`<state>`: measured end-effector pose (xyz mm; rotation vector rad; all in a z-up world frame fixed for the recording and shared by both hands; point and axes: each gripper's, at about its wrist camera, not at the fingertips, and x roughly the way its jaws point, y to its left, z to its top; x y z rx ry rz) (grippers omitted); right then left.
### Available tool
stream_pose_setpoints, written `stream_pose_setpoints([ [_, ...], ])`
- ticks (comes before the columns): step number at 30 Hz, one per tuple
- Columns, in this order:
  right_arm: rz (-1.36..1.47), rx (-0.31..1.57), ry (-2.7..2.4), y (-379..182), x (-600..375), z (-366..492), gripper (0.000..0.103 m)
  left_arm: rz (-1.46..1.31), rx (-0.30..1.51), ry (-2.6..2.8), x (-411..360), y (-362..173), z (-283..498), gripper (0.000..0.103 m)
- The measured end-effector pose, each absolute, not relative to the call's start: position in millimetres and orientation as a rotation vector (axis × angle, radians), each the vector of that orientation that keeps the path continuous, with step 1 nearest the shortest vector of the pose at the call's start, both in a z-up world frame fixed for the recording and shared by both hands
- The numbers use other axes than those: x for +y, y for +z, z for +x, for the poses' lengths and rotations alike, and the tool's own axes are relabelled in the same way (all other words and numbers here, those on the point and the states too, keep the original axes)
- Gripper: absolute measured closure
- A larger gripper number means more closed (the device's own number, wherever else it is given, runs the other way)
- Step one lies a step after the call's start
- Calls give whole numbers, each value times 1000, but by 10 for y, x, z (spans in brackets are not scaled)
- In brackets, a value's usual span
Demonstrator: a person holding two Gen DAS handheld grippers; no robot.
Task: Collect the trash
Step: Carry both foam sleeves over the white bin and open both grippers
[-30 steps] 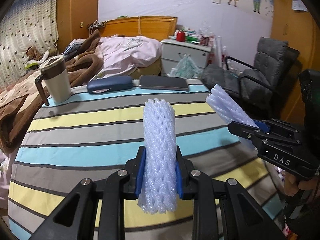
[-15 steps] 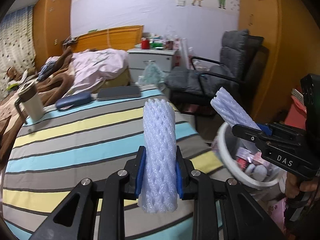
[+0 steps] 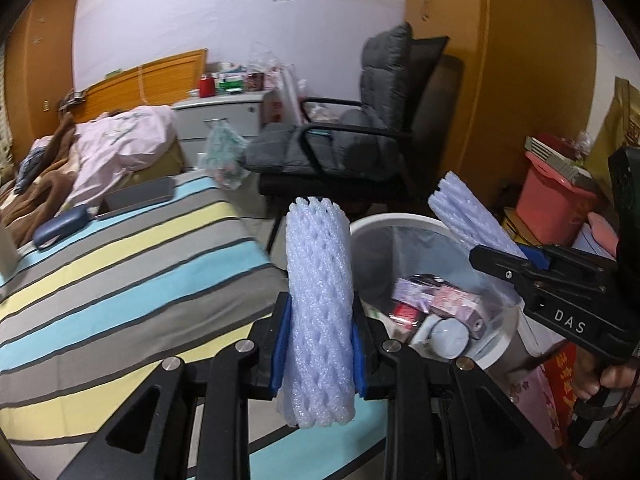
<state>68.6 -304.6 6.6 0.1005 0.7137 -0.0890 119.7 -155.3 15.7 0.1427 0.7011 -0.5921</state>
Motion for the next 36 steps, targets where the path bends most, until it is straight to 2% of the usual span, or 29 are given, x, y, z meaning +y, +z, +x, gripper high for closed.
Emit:
stream_pose_setpoints([
  [20,133,860,-304,-267,-3587,595,74,188,816,-692,-2333,-196,1347,75],
  [23,129,869,-314,-290,-3615,640,73,192,826,-687,-2371,-220,1374,66],
  [24,126,873,-323,-297,-3627,655,72,194,828,-680,-2377,-227,1383,55],
  [25,125,877,-328,-300,-3637,661,71,191,826,-678,-2374,-227,1387,51],
  [26,125,879,-329,-301,-3643,665,70,188,824,-680,-2371,-224,1388,50],
  [28,121,876,-329,-299,-3654,669,56,188,822,-671,-2372,-218,1402,47],
  [30,122,869,-324,-286,-3653,664,50,192,823,-651,-2368,-218,1416,44],
  [36,126,852,-318,-260,-3625,617,50,203,806,-632,-2324,-189,1378,39],
])
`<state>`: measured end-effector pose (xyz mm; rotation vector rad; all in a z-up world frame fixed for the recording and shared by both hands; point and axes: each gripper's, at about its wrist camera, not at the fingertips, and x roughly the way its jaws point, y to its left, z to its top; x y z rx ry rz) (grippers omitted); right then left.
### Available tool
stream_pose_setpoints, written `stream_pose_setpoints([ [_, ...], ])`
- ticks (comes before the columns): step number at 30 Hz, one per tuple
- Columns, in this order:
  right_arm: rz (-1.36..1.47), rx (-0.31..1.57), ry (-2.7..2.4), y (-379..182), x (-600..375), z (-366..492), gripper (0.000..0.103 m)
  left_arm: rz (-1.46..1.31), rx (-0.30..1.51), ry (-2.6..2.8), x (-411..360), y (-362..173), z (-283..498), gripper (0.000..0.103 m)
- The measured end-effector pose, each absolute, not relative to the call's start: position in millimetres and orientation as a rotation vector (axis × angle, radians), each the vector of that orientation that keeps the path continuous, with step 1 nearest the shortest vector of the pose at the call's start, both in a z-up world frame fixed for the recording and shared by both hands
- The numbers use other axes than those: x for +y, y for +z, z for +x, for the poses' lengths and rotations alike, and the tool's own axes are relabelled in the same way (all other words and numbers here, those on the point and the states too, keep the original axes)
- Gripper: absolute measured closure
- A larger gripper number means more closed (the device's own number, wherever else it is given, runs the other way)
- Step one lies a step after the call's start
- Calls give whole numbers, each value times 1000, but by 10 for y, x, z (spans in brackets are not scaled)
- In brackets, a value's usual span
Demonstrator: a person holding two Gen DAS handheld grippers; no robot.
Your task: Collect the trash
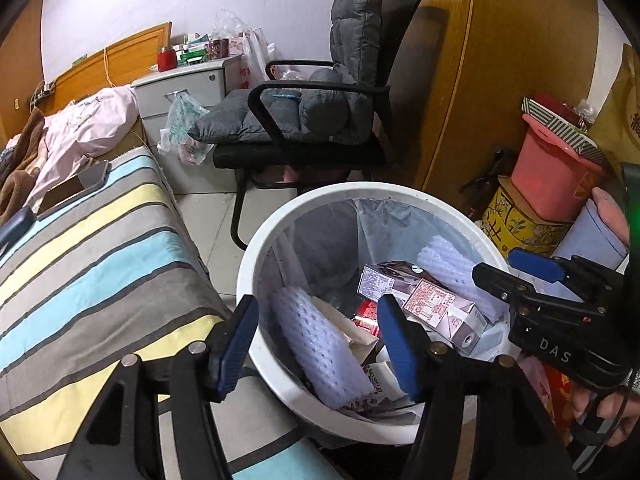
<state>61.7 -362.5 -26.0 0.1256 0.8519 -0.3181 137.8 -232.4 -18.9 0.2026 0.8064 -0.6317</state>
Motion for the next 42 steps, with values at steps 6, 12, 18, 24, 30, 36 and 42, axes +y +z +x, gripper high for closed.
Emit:
stream_pose_setpoints([
  [6,136,824,-320,-206,-3565,571,50,192,776,-629,-2242,-129,1290,35],
  [12,136,777,-331,-123,-3465,467,50,185,719,-597,-2114,-28,1157,35],
  [18,127,712,-334,-20,-3296,316,50,193,676,-537,-1995,40,1010,34],
  [24,99,643,-363,60,-3126,150,50,179,640,-525,-1862,72,833,34],
  [30,112,597,-388,51,-3017,-23,50,171,598,-527,-1757,93,644,34],
  [36,113,592,-387,-11,-2902,-143,50,161,587,-487,-1613,54,492,34],
  [42,129,583,-388,-18,-2843,-211,50,156,562,-466,-1520,65,381,34],
])
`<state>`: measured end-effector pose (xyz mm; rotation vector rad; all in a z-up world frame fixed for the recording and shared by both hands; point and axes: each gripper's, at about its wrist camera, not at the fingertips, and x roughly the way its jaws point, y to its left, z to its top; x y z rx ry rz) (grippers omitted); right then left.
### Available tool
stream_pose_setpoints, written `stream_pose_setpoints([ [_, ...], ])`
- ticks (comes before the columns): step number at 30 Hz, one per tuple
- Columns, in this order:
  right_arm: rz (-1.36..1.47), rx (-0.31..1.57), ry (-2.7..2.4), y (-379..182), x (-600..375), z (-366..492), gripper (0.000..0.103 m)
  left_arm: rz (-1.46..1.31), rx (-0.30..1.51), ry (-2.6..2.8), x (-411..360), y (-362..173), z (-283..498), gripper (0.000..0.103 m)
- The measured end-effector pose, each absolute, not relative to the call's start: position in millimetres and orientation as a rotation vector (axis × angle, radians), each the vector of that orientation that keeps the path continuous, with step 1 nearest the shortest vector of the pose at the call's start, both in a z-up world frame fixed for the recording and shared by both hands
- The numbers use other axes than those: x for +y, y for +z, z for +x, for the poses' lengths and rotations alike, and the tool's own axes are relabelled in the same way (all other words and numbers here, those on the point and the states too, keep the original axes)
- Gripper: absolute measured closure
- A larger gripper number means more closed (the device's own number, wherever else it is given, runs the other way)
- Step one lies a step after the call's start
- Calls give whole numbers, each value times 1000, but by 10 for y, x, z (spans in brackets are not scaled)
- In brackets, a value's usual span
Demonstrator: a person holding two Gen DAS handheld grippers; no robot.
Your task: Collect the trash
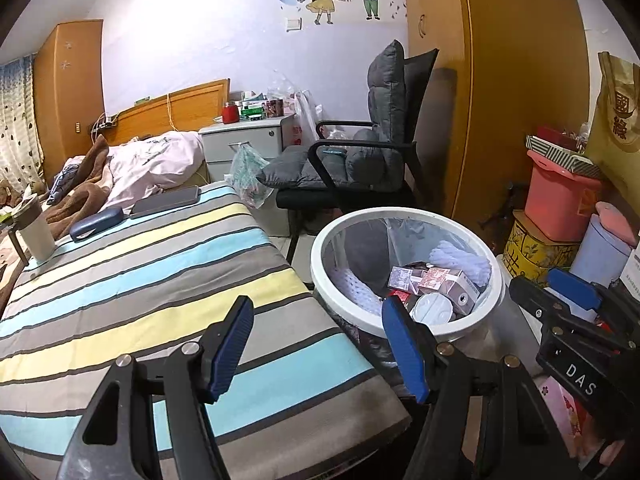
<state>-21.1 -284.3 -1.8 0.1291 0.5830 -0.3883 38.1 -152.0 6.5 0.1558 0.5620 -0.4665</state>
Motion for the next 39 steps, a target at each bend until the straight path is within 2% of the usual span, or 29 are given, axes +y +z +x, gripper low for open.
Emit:
stream_pose_setpoints([
  [39,133,591,-371,-42,-2707,-234,50,154,563,-450,-1437,61,285,34],
])
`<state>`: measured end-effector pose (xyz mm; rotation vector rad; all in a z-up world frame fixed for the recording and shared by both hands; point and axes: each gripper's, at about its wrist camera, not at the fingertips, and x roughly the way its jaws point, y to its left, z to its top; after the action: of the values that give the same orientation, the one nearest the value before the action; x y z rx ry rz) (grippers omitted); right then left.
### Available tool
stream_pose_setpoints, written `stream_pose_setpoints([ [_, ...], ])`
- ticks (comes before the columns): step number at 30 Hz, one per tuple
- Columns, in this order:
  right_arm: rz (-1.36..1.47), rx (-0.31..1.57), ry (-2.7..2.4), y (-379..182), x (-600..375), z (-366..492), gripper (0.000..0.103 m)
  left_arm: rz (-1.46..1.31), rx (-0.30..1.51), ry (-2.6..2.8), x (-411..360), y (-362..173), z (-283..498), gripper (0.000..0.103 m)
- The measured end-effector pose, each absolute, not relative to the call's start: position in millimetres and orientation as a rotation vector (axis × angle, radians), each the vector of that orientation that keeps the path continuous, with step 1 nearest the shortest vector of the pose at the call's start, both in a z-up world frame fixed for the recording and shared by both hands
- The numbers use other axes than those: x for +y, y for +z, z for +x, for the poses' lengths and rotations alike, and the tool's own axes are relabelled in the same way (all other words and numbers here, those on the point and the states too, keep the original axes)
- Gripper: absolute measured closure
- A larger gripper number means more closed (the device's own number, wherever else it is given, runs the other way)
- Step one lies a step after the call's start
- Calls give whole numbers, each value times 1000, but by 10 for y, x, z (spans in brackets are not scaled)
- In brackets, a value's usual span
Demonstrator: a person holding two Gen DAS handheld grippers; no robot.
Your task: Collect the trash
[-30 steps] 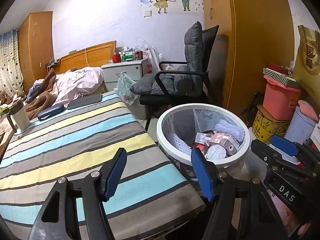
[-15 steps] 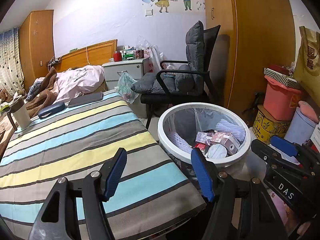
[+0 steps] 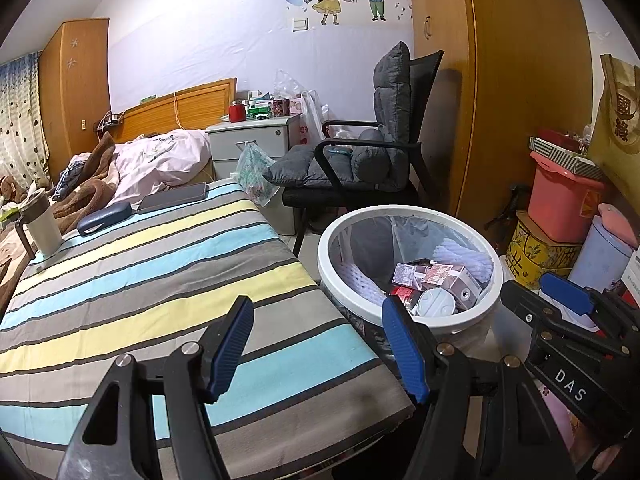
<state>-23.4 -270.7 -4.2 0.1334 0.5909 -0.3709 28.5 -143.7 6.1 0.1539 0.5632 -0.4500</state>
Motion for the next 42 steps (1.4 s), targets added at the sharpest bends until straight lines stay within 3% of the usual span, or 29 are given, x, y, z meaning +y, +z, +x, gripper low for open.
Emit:
stream_pose_setpoints([
  [42,135,592,-370,-45,-2670,-223,50,149,567,-443,-1403,77,293,34],
])
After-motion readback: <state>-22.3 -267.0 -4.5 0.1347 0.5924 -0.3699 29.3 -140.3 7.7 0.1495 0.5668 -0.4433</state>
